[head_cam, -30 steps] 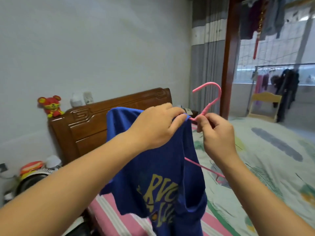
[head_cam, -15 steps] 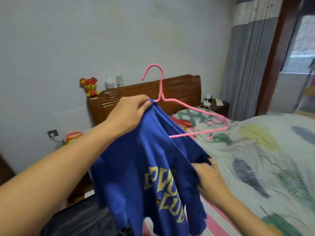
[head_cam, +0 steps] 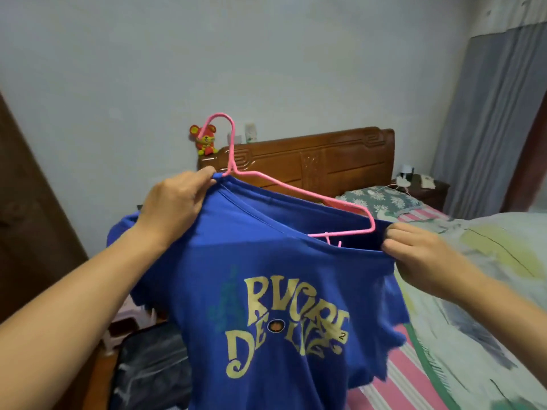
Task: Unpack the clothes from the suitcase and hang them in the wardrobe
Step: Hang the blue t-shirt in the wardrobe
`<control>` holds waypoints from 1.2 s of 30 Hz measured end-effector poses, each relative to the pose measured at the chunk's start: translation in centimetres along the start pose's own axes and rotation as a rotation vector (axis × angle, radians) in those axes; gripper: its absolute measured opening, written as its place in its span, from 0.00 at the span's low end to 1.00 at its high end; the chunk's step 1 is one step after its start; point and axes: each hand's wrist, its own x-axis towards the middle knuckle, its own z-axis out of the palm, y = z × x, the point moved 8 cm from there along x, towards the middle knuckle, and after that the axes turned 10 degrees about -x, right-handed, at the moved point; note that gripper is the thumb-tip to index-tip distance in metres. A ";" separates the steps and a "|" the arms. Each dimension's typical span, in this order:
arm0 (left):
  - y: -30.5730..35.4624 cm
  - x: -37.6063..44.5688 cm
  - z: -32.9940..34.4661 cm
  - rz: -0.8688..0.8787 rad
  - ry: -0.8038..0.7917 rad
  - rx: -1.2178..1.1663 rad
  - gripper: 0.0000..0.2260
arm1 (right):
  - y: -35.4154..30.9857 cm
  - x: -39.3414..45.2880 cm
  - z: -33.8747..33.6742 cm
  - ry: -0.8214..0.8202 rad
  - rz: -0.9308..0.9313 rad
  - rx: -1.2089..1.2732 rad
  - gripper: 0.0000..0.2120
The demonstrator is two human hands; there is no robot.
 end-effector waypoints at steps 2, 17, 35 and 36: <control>-0.3 -0.3 -0.2 -0.084 0.046 0.026 0.13 | -1.0 1.1 1.0 -0.017 -0.009 0.042 0.10; 1.5 -6.7 2.3 0.244 -0.296 0.106 0.16 | -1.0 4.4 2.1 0.035 0.135 0.129 0.08; -4.3 -12.5 -1.3 -0.246 -0.359 -0.114 0.25 | -9.8 13.2 9.2 -0.142 0.259 0.419 0.24; -6.4 -14.4 -2.6 -0.285 -0.383 -0.074 0.25 | -9.8 13.5 9.6 -0.114 0.272 0.439 0.25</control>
